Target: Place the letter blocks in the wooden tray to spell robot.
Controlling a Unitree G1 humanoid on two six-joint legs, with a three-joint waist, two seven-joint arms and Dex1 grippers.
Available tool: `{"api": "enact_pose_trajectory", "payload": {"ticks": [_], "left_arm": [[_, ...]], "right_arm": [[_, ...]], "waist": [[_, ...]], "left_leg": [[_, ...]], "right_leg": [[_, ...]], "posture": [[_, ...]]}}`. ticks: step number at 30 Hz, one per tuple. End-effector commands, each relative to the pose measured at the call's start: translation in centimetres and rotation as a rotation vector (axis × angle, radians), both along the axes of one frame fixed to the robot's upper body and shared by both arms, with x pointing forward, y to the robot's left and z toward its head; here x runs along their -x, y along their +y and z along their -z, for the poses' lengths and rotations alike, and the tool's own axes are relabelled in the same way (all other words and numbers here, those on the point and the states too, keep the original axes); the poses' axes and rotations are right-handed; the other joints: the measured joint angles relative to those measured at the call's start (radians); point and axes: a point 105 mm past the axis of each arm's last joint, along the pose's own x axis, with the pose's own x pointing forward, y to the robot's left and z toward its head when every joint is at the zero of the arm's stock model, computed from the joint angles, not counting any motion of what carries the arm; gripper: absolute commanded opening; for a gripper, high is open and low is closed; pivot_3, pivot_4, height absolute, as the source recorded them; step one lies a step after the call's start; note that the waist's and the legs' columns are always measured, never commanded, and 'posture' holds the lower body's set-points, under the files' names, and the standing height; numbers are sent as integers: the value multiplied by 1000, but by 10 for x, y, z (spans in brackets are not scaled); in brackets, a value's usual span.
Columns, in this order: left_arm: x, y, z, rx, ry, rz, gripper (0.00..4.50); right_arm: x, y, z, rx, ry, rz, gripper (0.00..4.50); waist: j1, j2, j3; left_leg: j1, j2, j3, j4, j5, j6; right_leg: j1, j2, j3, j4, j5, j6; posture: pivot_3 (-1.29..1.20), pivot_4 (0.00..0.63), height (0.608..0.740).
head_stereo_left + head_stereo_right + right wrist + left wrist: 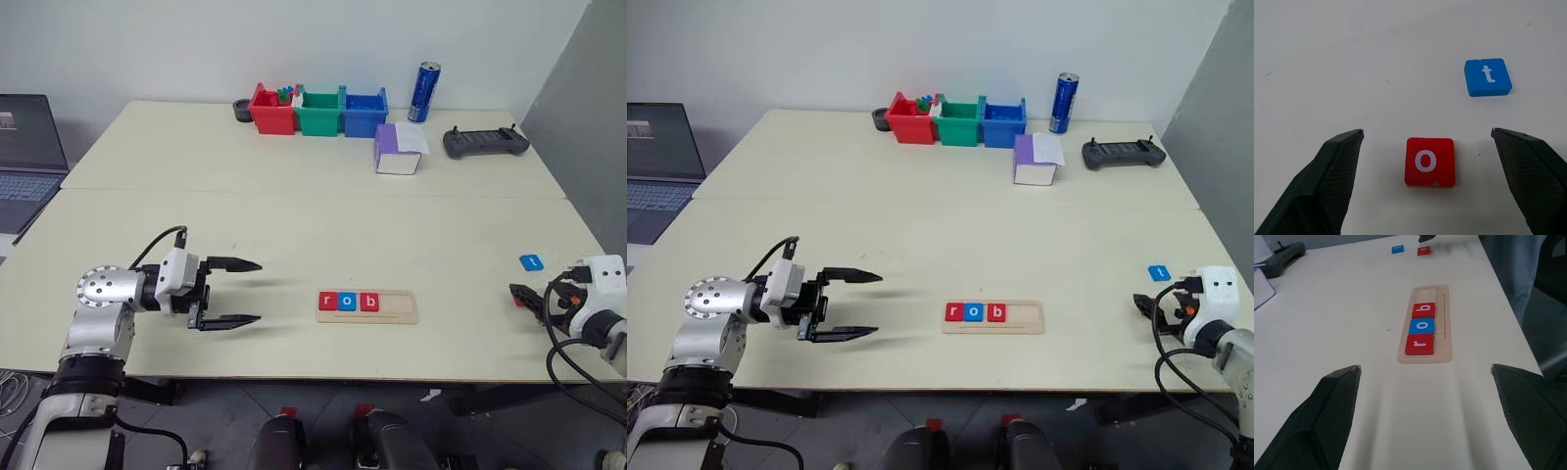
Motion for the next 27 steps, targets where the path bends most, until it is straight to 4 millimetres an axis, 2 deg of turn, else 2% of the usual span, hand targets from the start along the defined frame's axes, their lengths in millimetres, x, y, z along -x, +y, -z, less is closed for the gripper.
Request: {"api": "enact_pose_trajectory", "payload": {"ticks": [1,8,22,23,24,27], "left_arm": [[-2,-2,-3,-13,-20,19,4500],[-3,-2,-3,-20,-20,26,4500],[-1,-4,-6,-27,-29,39,4500],[-1,-4,-6,-27,-29,39,4500],[-1,-4,-6,-28,-29,40,4500],[-1,-3,-6,-30,-28,39,4500]], "right_arm": [[-1,5,-5,22,-38,13,4443],[-1,8,13,12,-13,28,4443],[-6,7,31,19,-3,39,4443],[-7,7,31,13,-9,42,4084],[-7,8,31,5,-12,38,3922],[-8,11,30,-9,-23,38,2836]], "waist": [[-1,0,0],[-1,0,0],[-1,0,0],[-1,-1,0],[-1,-1,-1],[-1,-1,-1]], "left_leg": [[0,0,0,0,0,0],[0,0,0,0,0,0],[0,0,0,0,0,0],[0,0,0,0,0,0],[0,0,0,0,0,0],[0,0,0,0,0,0]], "right_leg": [[0,0,0,0,0,0],[0,0,0,0,0,0],[0,0,0,0,0,0],[0,0,0,0,0,0],[0,0,0,0,0,0],[0,0,0,0,0,0]], "posture": [[0,150,740],[0,150,740],[0,150,740],[0,150,740],[0,150,740],[0,150,740]]}}
